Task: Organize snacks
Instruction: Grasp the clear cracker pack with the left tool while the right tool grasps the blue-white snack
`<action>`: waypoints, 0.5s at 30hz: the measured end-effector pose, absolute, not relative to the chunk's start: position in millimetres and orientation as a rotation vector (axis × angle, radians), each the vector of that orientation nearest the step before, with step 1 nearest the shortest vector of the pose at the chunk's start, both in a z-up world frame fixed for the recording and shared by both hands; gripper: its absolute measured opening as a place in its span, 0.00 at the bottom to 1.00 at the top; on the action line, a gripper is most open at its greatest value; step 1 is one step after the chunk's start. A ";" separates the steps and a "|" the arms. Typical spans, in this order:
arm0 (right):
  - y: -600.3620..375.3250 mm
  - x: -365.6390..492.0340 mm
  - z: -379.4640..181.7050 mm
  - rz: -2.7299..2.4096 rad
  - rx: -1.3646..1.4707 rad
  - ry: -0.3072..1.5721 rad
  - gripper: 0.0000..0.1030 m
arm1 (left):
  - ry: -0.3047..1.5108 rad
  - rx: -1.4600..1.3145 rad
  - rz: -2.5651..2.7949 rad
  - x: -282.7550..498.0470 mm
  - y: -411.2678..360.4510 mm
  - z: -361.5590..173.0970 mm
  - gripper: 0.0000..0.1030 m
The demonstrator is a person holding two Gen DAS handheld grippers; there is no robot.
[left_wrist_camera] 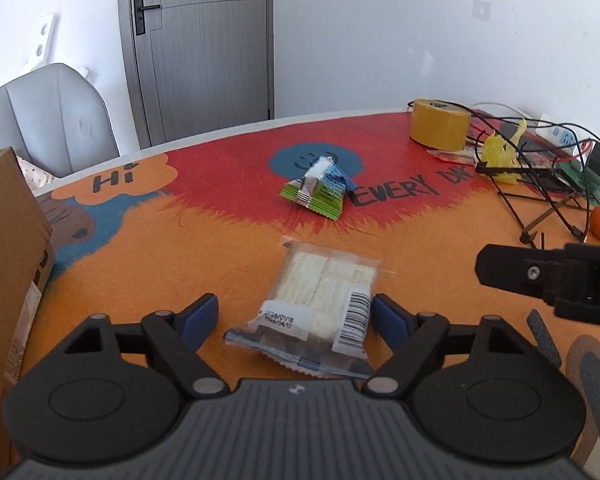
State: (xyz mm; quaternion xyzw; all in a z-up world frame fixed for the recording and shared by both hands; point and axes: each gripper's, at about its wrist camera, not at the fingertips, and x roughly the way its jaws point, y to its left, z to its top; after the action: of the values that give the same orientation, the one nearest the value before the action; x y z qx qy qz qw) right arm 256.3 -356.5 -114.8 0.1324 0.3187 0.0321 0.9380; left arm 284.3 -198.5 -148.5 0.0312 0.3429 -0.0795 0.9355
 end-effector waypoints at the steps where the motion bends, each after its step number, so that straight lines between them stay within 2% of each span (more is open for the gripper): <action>1: -354.5 258.1 -114.3 0.074 0.272 0.652 0.83 | 0.696 0.061 -0.163 284.1 -196.6 -147.8 0.67; 2: -352.0 260.2 -113.7 0.083 0.278 0.654 0.83 | 0.690 0.057 -0.162 284.2 -194.5 -147.1 0.57; 4: -346.9 265.0 -112.7 0.102 0.288 0.658 0.83 | 0.684 0.040 -0.152 284.9 -188.1 -145.6 0.48; 15: -306.7 295.3 -110.2 0.154 0.225 0.673 0.79 | 0.678 -0.081 -0.059 295.6 -139.1 -136.4 0.45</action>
State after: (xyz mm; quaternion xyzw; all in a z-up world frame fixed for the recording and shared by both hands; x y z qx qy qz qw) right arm 295.3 -306.7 -110.2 0.1102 0.3292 0.0751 0.9348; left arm 295.6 -139.1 -136.4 -0.0399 0.3326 -0.0288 0.9418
